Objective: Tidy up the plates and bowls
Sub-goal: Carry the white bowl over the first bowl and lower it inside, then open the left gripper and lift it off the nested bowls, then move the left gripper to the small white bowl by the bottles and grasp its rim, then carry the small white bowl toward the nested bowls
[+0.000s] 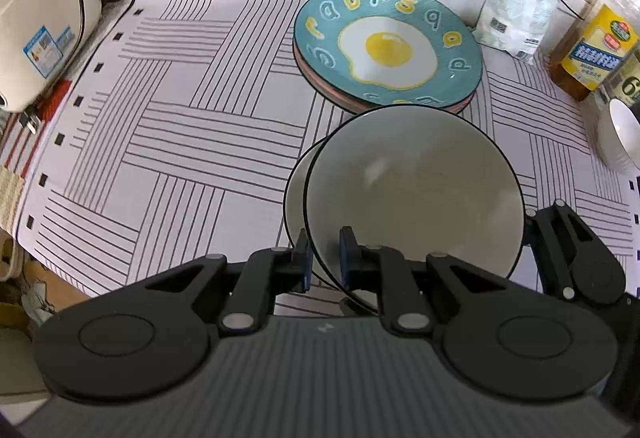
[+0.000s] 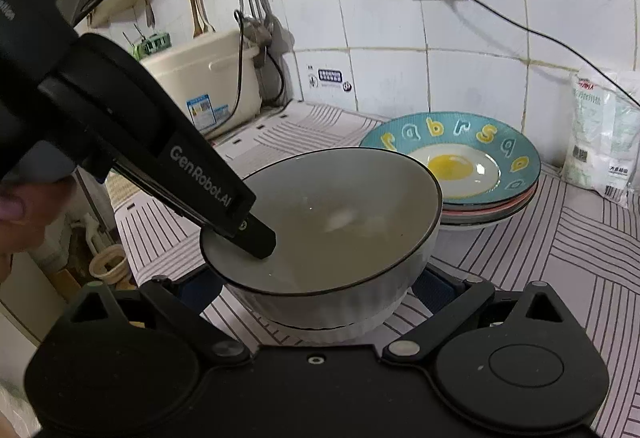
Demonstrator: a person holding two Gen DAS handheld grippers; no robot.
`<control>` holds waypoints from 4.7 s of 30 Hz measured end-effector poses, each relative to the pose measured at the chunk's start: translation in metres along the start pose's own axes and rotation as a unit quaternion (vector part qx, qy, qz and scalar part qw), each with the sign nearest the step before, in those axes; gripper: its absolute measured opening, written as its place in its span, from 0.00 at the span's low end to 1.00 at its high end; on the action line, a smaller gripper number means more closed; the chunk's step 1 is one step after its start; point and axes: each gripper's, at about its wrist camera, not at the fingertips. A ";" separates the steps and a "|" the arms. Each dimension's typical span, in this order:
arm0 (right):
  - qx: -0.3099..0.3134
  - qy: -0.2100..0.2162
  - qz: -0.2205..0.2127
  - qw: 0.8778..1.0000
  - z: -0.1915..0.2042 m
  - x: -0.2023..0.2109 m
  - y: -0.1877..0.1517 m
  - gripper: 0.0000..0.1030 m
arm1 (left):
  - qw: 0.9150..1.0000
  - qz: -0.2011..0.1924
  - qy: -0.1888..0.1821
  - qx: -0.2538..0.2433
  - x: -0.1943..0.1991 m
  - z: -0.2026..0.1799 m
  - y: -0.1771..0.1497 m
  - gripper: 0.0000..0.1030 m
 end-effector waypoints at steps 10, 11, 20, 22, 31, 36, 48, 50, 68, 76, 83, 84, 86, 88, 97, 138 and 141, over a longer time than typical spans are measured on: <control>0.032 -0.031 0.024 0.999 0.006 -0.015 0.004 0.99 | 0.999 -0.010 0.029 -0.015 -0.011 -0.003 0.000 0.12; 0.038 -0.034 0.027 0.998 0.007 -0.018 0.005 0.99 | 0.999 -0.012 0.033 -0.019 -0.012 -0.004 0.001 0.12; 0.042 -0.046 0.030 0.998 0.012 -0.023 0.008 1.00 | 0.997 -0.020 0.064 -0.036 -0.012 -0.007 -0.001 0.14; 0.039 -0.048 0.028 0.998 0.014 -0.020 0.005 1.00 | 0.997 -0.021 0.066 -0.035 -0.012 -0.007 -0.001 0.14; 0.044 -0.051 0.019 0.998 0.016 -0.015 -0.001 1.00 | 0.998 -0.009 0.055 -0.011 -0.017 0.000 0.000 0.21; 0.006 -0.051 0.012 0.999 0.004 -0.001 -0.004 1.00 | 0.998 -0.016 0.059 -0.007 -0.002 -0.004 -0.003 0.32; -0.019 -0.088 -0.030 0.995 -0.032 0.075 -0.011 1.00 | 0.997 -0.065 0.031 -0.042 0.060 -0.075 -0.017 0.50; -0.015 -0.098 -0.036 0.994 -0.037 0.090 -0.014 1.00 | 0.995 -0.072 0.020 -0.060 0.066 -0.092 -0.020 0.50; -0.091 -0.245 -0.084 0.962 -0.142 0.172 -0.065 1.00 | 0.984 -0.076 -0.053 -0.154 0.059 -0.221 -0.014 0.55; -0.149 -0.272 -0.087 0.947 -0.193 0.154 -0.076 1.00 | 0.976 -0.070 -0.053 -0.197 0.030 -0.268 0.002 0.66; -0.164 -0.286 -0.059 0.942 -0.213 0.123 -0.074 1.00 | 0.973 -0.062 -0.057 -0.216 0.005 -0.297 0.022 0.76; -0.163 -0.288 -0.056 0.942 -0.215 0.120 -0.074 1.00 | 0.972 -0.059 -0.057 -0.219 0.001 -0.302 0.024 0.77; -0.160 -0.288 -0.057 0.943 -0.217 0.114 -0.073 1.00 | 0.971 -0.058 -0.061 -0.224 -0.007 -0.309 0.030 0.79; -0.160 -0.286 -0.051 0.943 -0.221 0.108 -0.072 1.00 | 0.970 -0.059 -0.062 -0.227 -0.015 -0.316 0.035 0.80; -0.211 -0.302 -0.045 0.929 -0.253 0.096 -0.071 1.00 | 0.970 -0.049 -0.073 -0.226 -0.063 -0.338 0.061 0.80; -0.211 -0.265 -0.057 0.939 -0.248 0.099 -0.077 1.00 | 0.968 0.011 -0.080 -0.236 -0.080 -0.340 0.034 0.11; -0.207 -0.259 -0.057 0.942 -0.236 0.104 -0.077 1.00 | 0.968 0.014 -0.078 -0.238 -0.070 -0.333 0.028 0.11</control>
Point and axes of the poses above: each gripper's, at about its wrist camera, not at the fingertips, and x roughly against the way its jaws point, z to its left, y to its top, and after that the axes turned 3 degrees about -y, right-handed
